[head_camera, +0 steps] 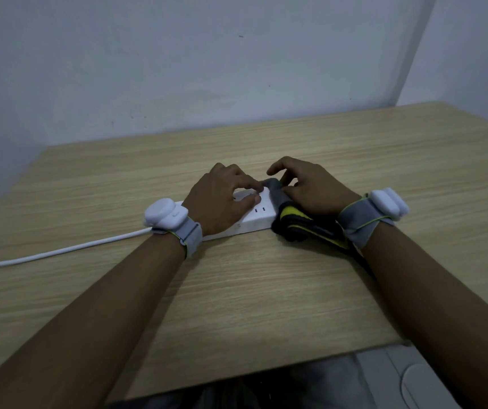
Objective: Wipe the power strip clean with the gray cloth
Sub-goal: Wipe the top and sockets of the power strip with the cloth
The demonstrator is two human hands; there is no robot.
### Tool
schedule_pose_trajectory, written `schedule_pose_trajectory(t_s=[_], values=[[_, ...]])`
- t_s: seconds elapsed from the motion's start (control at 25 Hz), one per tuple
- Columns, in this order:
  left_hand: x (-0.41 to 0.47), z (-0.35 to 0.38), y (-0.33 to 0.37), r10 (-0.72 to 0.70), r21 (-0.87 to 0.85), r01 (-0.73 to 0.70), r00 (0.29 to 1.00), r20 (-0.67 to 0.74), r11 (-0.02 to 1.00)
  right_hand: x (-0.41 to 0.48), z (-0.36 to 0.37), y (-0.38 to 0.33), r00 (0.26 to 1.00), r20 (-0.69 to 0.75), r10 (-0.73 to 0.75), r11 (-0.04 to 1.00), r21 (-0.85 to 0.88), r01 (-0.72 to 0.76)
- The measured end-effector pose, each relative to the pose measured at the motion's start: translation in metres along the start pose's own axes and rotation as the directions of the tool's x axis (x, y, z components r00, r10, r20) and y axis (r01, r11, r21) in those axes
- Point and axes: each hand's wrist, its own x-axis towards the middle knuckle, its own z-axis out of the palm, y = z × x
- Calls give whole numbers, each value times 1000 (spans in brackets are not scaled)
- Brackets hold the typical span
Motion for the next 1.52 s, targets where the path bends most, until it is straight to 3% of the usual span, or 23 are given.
schedule_pose_trajectory(t_s=[0.08, 0.28, 0.56, 0.76, 0.96, 1.2, 1.4, 1.52], values=[[0, 0, -1, 2, 3, -2, 1000, -7, 1000, 1, 5, -2, 999, -3, -52, 997, -65, 51], [1, 3, -1, 6, 26, -6, 1000, -23, 1000, 3, 6, -8, 1000, 3, -13, 991, -130, 13], [0, 5, -5, 47, 46, -46, 999, -19, 998, 7, 19, -15, 976, -215, 26, 995, -91, -47], [0, 5, -4, 44, 60, -42, 998, -37, 997, 2, 15, -19, 994, -104, 20, 987, -156, -36], [0, 5, -5, 38, 73, -35, 999, -32, 997, 7, 16, -17, 983, -175, 49, 991, -116, -70], [1, 5, -6, 35, 58, -34, 999, -24, 998, 6, 14, -11, 995, -93, 28, 987, -155, -42], [0, 5, -6, 34, 62, -33, 999, -20, 998, 11, 16, -9, 984, -173, 35, 996, -79, -49], [1, 5, -7, 30, 54, -28, 999, -25, 998, 10, 15, -8, 991, -133, 10, 996, -88, -22]])
